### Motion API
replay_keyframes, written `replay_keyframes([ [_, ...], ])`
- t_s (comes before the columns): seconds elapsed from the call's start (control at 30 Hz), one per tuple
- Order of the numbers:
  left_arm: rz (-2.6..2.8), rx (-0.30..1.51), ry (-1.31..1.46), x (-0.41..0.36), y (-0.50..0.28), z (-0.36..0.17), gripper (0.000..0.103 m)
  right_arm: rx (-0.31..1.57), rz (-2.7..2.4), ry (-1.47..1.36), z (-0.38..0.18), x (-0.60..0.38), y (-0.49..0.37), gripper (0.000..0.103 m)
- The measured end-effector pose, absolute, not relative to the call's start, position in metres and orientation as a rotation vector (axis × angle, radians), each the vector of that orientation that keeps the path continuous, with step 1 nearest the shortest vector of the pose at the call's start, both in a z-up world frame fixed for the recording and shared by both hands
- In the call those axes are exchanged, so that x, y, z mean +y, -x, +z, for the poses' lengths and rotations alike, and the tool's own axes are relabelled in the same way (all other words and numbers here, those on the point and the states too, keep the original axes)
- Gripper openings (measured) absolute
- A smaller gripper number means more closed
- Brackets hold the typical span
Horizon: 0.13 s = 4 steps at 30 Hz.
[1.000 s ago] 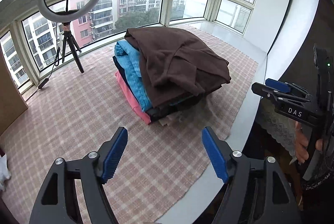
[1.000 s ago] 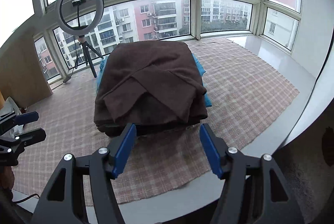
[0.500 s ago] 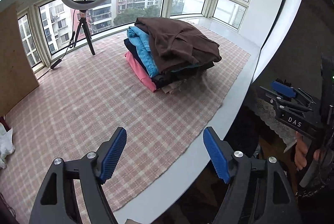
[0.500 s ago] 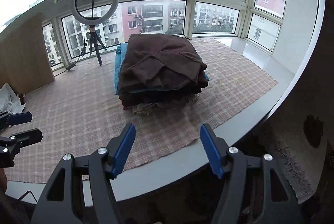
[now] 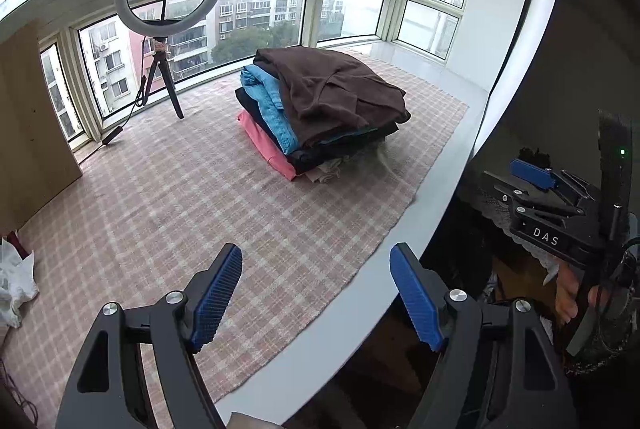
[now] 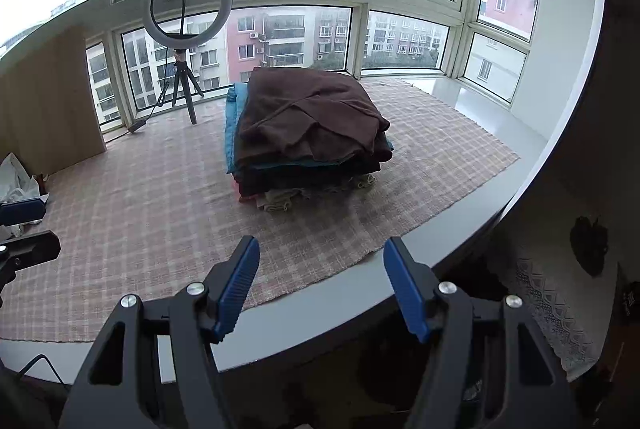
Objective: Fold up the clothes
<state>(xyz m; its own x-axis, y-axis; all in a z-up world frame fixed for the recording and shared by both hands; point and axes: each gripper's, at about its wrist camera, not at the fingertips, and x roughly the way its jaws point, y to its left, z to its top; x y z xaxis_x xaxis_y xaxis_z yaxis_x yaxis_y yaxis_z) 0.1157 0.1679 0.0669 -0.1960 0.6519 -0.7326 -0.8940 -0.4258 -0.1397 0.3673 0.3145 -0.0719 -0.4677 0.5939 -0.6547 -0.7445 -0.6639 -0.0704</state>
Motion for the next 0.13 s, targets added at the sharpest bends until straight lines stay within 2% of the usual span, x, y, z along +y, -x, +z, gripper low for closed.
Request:
replay_keyframes([
  [0.13,1.814,0.374,0.883,0.1638,-0.1151,0.0684,0.074,0.282,2.157,0.852,-0.0735,0.3134,-0.3646,0.064],
])
